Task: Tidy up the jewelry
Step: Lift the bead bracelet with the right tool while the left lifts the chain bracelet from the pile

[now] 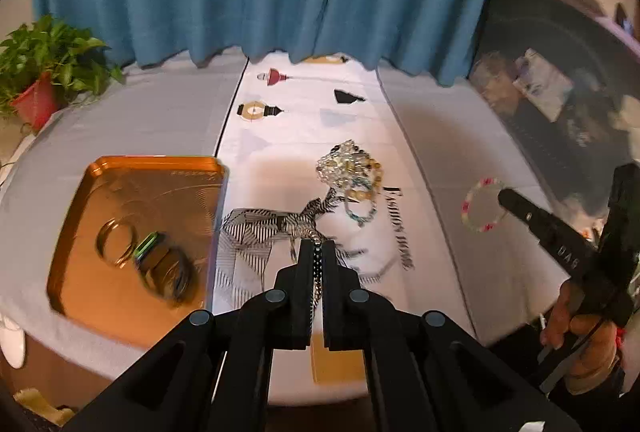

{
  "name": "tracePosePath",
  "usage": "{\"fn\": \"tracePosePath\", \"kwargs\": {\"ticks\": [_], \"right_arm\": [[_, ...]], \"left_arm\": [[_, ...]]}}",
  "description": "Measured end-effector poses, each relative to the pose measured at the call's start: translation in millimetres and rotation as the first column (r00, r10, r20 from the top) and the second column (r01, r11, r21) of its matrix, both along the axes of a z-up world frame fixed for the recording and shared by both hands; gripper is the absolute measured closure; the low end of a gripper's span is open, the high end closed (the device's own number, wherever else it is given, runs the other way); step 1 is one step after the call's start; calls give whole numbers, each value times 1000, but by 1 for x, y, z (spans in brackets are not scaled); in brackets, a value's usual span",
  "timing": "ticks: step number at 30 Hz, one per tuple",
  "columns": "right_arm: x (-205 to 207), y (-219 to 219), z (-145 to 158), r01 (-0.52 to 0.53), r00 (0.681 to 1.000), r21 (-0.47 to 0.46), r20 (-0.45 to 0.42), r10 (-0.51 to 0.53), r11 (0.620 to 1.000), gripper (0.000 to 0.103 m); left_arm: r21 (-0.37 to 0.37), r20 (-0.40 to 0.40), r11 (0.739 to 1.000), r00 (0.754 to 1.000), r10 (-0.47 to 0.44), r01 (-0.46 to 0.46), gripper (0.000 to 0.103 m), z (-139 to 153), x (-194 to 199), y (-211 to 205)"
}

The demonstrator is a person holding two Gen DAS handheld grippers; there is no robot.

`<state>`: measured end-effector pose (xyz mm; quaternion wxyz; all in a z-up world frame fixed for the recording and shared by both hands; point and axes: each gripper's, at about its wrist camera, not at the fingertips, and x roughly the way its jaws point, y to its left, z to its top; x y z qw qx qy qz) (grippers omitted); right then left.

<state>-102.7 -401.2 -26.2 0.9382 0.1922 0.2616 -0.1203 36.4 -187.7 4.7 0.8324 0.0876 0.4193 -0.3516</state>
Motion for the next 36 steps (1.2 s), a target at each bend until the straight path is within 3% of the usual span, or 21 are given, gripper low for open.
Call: {"fn": "tracePosePath", "kwargs": {"ticks": [10, 17, 25, 36], "right_arm": [[-85, 88, 53, -45, 999, -89, 1, 45, 995, 96], [-125, 149, 62, -109, 994, -107, -13, 108, 988, 96], [-146, 189, 66, -157, 988, -135, -22, 155, 978, 96], [-149, 202, 70, -177, 984, -154, -28, 175, 972, 96]], "left_arm": [[-99, 51, 995, 999, -8, 13, 102, 44, -80, 84], [-153, 63, 988, 998, -3, 12, 102, 54, -119, 136], [-203, 76, 979, 997, 13, 3, 102, 61, -146, 176], [-239, 101, 971, 995, 25, 0, 102, 72, -157, 193]]}}
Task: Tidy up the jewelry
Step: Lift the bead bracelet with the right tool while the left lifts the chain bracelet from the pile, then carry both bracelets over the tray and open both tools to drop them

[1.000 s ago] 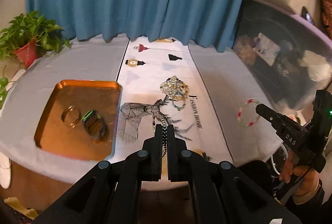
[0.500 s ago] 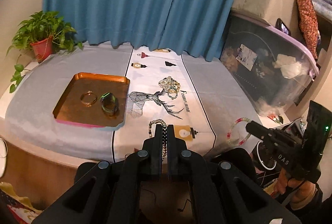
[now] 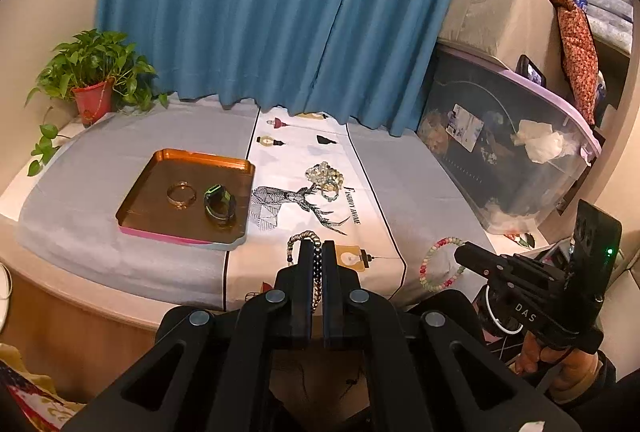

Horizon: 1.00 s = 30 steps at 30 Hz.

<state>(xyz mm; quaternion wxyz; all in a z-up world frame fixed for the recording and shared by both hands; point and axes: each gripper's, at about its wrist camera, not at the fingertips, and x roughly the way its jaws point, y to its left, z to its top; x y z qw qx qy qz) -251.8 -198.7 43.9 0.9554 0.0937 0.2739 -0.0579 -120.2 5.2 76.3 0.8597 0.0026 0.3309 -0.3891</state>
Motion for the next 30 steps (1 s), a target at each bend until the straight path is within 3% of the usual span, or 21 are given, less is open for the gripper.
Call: {"fn": "tracePosePath", "kwargs": {"ticks": [7, 12, 23, 30], "right_arm": [[16, 3, -4, -15, 999, -12, -34, 15, 1000, 96], [46, 6, -10, -38, 997, -14, -71, 37, 999, 96], [179, 45, -18, -187, 981, -19, -58, 186, 982, 96], [274, 83, -50, -301, 951, -26, -82, 298, 953, 96]], "left_arm": [[-8, -12, 999, 999, 32, -32, 102, -5, 16, 9], [-7, -35, 996, 995, 93, -93, 102, -13, 49, 26], [38, -61, 979, 977, 203, -201, 102, -44, 155, 46], [101, -102, 971, 968, 228, -218, 102, -85, 236, 35]]}}
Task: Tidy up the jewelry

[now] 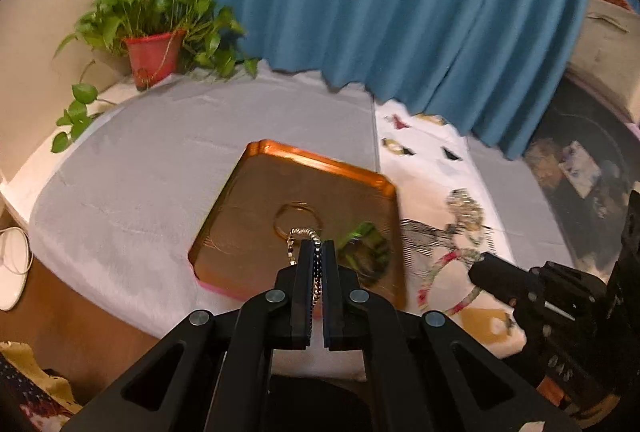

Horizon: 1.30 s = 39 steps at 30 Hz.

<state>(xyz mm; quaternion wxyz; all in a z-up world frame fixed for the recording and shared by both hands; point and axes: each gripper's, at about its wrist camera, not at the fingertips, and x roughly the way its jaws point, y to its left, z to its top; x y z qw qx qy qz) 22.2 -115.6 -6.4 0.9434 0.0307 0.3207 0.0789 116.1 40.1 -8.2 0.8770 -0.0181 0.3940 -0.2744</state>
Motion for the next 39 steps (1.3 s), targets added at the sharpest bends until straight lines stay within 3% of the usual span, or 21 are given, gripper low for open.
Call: {"fn": "tracePosePath", "kwargs": {"ticks": [7, 16, 17, 19, 20, 21, 22, 24, 29, 36, 39], "right_arm": [[66, 8, -46, -17, 997, 6, -81, 17, 1000, 96], [90, 6, -71, -32, 993, 4, -113, 32, 999, 96], [92, 6, -73, -32, 992, 2, -121, 32, 999, 94], [95, 5, -76, -30, 990, -2, -141, 29, 1000, 91], [95, 5, -76, -30, 988, 1, -149, 30, 1000, 85], [92, 3, -76, -28, 988, 15, -152, 30, 999, 74], [90, 2, -74, -24, 988, 19, -150, 27, 1000, 67], [76, -1, -68, -7, 991, 6, -131, 7, 1000, 46], [25, -8, -47, 37, 993, -33, -107, -40, 999, 44], [-75, -30, -11, 167, 983, -7, -75, -167, 986, 40], [-123, -37, 7, 219, 976, 0, -14, -219, 976, 39]], "left_arm": [[52, -29, 999, 999, -13, 14, 102, -34, 46, -18], [107, -4, 994, 1000, 8, -7, 101, -55, 69, -27], [112, -1, 994, 1000, 10, -9, 97, -55, 71, -27], [123, -9, 992, 1000, -4, 5, 62, -57, 72, -29], [127, -11, 992, 1000, 4, -3, 27, -57, 71, -27], [122, 3, 992, 1000, 23, -24, 13, -55, 69, -25], [109, 34, 993, 998, 47, -50, 13, -51, 64, -21], [112, 56, 992, 997, 57, -63, 10, -46, 55, -17], [146, 62, 983, 993, 102, -110, 10, -36, 22, -9], [123, 12, 981, 988, 151, -151, 10, -26, -69, 7], [125, 3, 982, 990, 141, -140, 10, -16, -107, 7]]}}
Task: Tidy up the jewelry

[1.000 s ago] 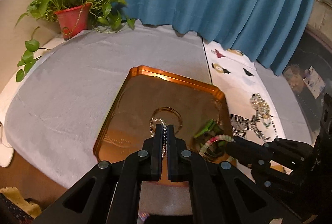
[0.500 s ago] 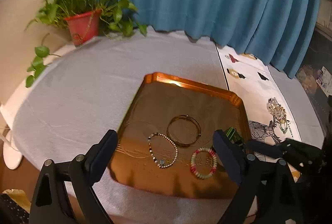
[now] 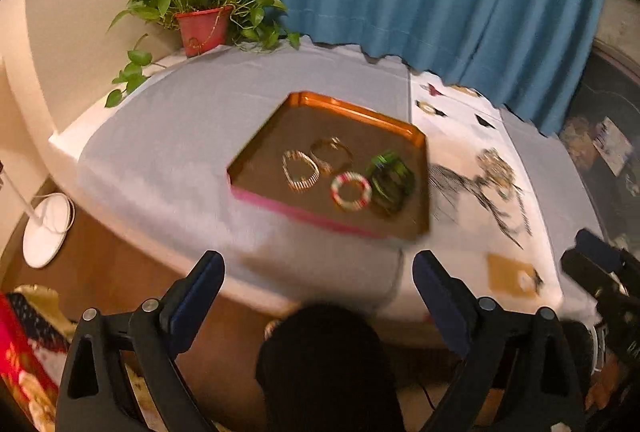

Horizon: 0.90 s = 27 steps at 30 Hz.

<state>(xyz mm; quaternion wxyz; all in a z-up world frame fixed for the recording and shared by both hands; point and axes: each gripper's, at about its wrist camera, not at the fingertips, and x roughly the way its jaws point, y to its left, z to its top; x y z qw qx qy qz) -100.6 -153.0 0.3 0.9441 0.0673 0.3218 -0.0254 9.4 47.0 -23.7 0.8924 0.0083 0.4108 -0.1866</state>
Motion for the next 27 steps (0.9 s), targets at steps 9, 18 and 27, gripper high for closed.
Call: {"fn": "tracePosePath", "kwargs": {"ticks": [9, 18, 27], "right_arm": [[-92, 6, 36, 22, 988, -43, 151, -15, 999, 32], [-138, 12, 49, 12, 974, -70, 228, 4, 997, 29], [-154, 5, 50, 20, 967, -47, 256, -7, 999, 29]], "left_arm": [[44, 161, 994, 981, -105, 99, 9, 52, -86, -33], [61, 220, 990, 966, -139, 128, 8, 71, -129, -49], [78, 261, 986, 951, -164, 149, 8, 83, -148, -60]]}}
